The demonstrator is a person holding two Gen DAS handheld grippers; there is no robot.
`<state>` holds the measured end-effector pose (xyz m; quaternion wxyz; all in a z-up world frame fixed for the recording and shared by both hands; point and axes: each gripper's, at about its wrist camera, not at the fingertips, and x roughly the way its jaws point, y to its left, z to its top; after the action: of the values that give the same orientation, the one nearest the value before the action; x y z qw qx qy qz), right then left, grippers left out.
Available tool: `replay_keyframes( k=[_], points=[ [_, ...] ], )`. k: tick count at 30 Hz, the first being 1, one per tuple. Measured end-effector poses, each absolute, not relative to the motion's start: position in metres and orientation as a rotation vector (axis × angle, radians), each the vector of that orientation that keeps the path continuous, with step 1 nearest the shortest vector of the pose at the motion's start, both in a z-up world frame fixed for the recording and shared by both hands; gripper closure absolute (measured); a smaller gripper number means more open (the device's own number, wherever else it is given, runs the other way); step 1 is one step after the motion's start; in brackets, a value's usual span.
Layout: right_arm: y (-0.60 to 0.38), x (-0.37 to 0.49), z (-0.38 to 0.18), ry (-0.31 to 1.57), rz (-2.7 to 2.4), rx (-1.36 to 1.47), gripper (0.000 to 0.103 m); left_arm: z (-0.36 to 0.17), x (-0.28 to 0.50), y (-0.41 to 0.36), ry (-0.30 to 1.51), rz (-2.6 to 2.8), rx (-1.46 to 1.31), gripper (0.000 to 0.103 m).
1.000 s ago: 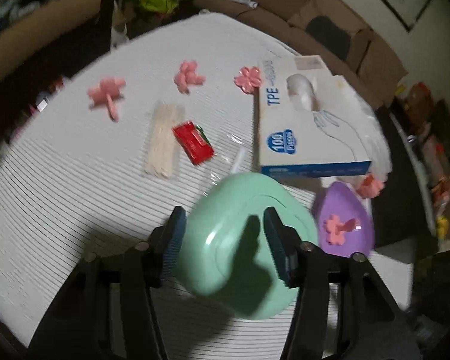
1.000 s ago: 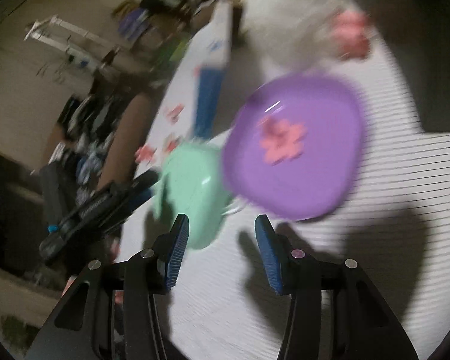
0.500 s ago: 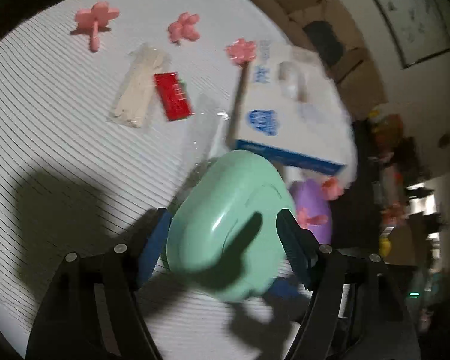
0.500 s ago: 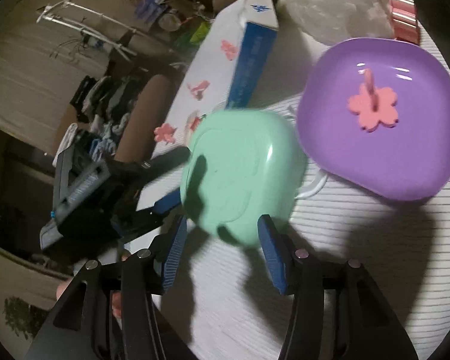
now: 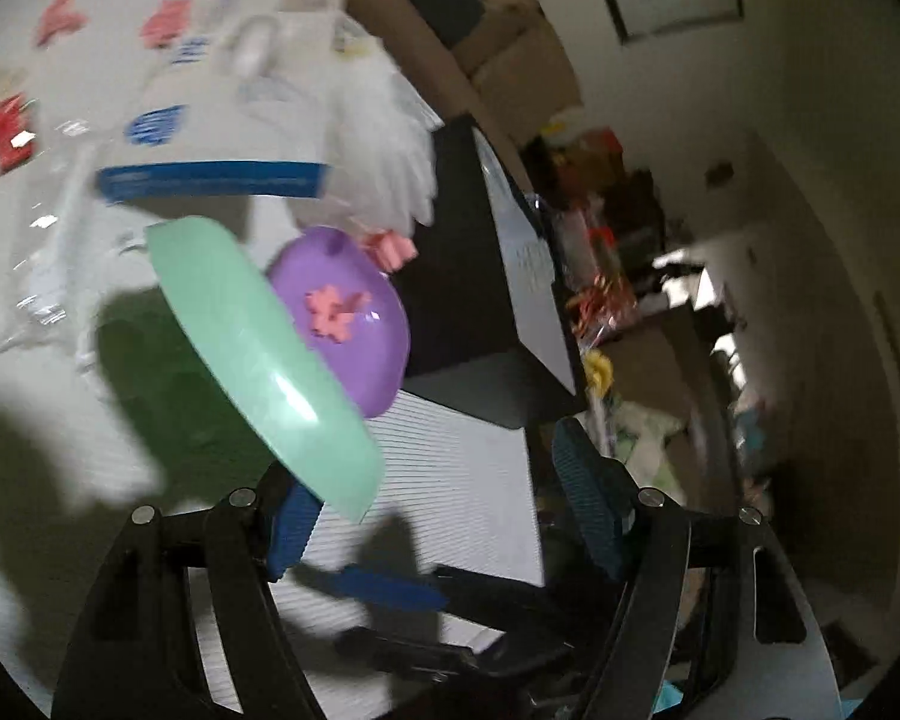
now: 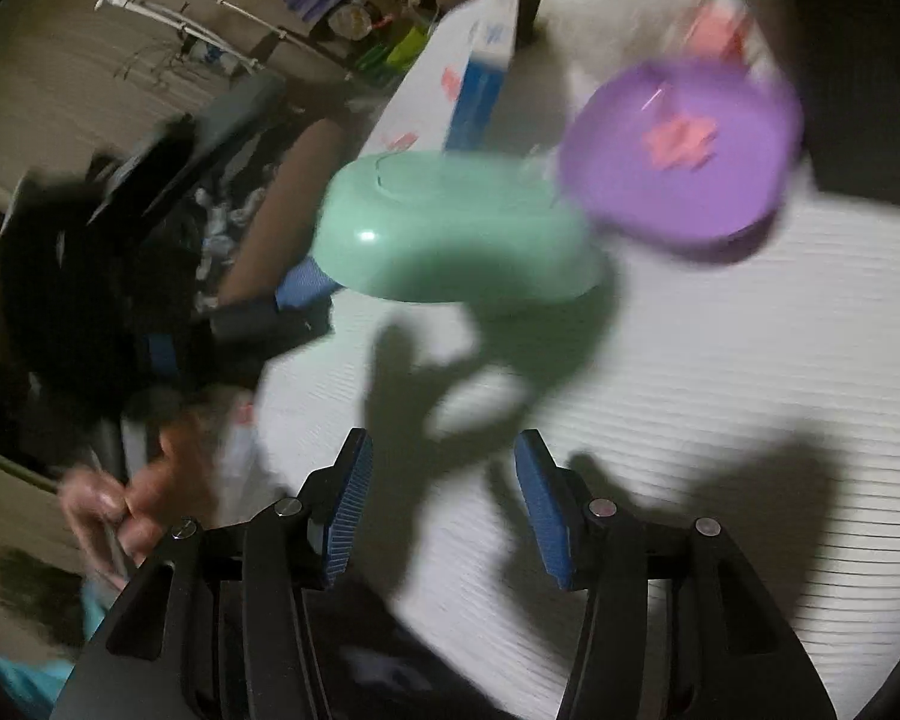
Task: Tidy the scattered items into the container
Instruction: 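Lower the mint-green container beside the purple plate and open the left gripper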
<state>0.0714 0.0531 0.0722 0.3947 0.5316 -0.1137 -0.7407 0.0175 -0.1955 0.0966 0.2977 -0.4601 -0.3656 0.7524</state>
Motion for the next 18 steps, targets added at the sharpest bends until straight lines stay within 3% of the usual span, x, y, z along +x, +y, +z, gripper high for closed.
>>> replay_keyframes(
  k=[4,11,14,18],
  points=[
    [0.081,0.071,0.092,-0.157,-2.083,1.267,0.043,0.111,0.004,-0.150,-0.767,2.131,-1.262,0.034],
    [0.097,0.055,0.097,-0.147,-2.176,1.267,0.042,0.125,0.007,-0.109,-0.475,2.343,-1.283,0.032],
    [0.097,0.053,0.095,-0.138,-2.185,1.258,0.037,0.126,0.008,-0.105,-0.417,2.379,-1.276,0.025],
    [0.103,0.054,0.092,-0.152,-2.177,1.251,0.029,0.126,0.008,-0.110,-0.429,2.393,-1.276,0.025]
  ],
)
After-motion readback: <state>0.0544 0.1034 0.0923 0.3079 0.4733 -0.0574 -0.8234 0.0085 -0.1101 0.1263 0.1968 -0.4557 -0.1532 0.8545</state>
